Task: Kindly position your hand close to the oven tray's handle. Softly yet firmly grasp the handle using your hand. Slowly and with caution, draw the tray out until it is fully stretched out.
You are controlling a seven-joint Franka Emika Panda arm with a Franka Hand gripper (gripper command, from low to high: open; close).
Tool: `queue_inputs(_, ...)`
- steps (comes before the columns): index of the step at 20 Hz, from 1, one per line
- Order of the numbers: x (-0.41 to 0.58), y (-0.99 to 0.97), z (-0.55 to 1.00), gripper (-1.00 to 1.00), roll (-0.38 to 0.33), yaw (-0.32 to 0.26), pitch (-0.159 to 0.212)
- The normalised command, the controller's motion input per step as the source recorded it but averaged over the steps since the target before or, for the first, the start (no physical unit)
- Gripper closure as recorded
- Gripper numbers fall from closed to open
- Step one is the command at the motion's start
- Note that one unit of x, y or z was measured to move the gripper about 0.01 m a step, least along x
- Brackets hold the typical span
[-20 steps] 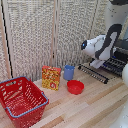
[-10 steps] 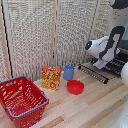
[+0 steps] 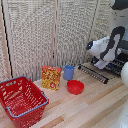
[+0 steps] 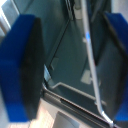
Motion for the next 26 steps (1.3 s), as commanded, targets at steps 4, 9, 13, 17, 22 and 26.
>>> queue_inputs(4,-0.190,0.00,0.06,1.00,0.008,-0.026,0.000)
queue_inputs(9,-0.185,0.09,0.28,1.00,-0.013,-0.061,-0.027)
queue_inputs(13,0.000,0.55,0.38,1.00,-0.002,-0.119,-0.144)
queue_inputs(17,0.051,0.89,0.16,1.00,0.000,-0.072,-0.148)
queue_inputs(22,0.158,0.85,-0.09,1.00,0.000,-0.043,-0.102)
queue_inputs(26,0.041,0.69,-0.57,1.00,-0.067,-0.056,-0.001)
